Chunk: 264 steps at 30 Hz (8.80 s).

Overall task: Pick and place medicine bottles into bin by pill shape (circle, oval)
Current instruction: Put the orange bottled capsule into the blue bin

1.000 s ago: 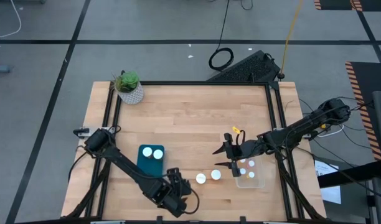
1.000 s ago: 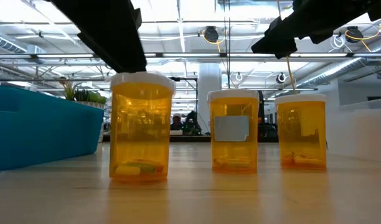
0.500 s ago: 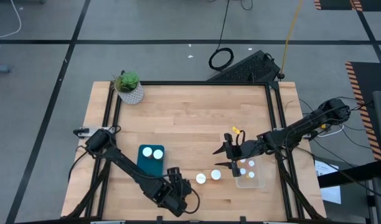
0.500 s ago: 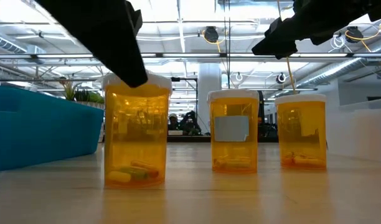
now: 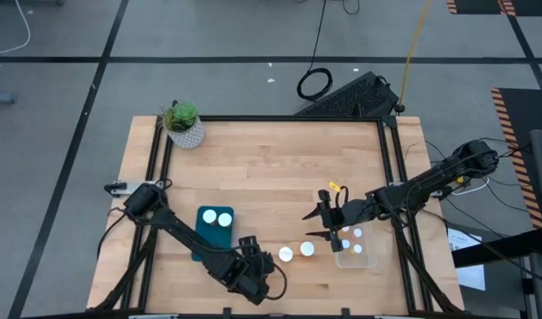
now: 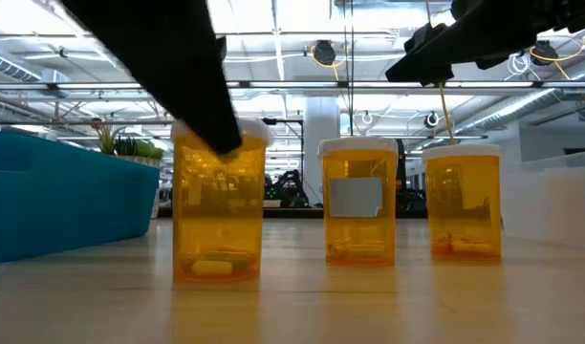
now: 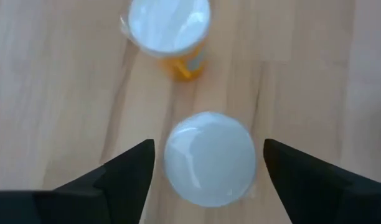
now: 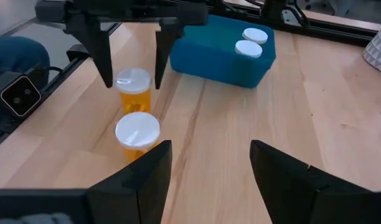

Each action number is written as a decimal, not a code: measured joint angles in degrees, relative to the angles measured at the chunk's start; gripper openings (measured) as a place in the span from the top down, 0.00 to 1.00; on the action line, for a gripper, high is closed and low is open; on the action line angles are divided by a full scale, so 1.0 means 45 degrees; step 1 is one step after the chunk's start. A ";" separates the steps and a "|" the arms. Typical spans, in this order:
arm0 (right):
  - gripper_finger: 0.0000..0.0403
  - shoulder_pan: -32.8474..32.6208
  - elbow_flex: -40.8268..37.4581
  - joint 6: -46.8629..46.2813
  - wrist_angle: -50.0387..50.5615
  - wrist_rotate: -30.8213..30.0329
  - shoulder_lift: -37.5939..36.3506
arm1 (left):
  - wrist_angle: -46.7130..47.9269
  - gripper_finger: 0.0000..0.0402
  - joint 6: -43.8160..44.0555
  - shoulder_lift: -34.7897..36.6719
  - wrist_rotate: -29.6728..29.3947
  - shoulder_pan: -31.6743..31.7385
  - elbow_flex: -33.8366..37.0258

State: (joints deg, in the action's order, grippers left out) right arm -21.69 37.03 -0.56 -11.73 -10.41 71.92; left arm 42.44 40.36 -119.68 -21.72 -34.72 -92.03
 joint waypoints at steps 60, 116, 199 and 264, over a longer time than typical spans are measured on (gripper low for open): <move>0.47 -0.0010 -0.0001 -0.0018 -0.0010 0.0013 0.0005 | 0.7274 0.46 0.3628 0.5646 0.0146 -0.1168 0.2720; 0.47 -0.0234 -0.0003 -0.1303 0.0809 0.0087 0.0005 | 0.3454 0.23 0.1695 0.6606 -0.2031 -0.0519 0.3464; 0.47 -0.1205 0.0002 -0.3051 0.2191 -0.0007 0.0002 | -0.7418 0.47 -0.4199 0.1401 0.0832 0.1757 0.3483; 0.47 -0.1180 -0.0002 -0.2383 0.1312 -0.0053 0.0004 | -0.3902 0.47 0.2782 0.8612 -0.2251 -0.1434 1.0972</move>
State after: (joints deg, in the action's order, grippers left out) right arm -27.00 37.02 -11.29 -5.82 -10.66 71.94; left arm 24.88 52.88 -80.93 -31.85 -41.17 -42.66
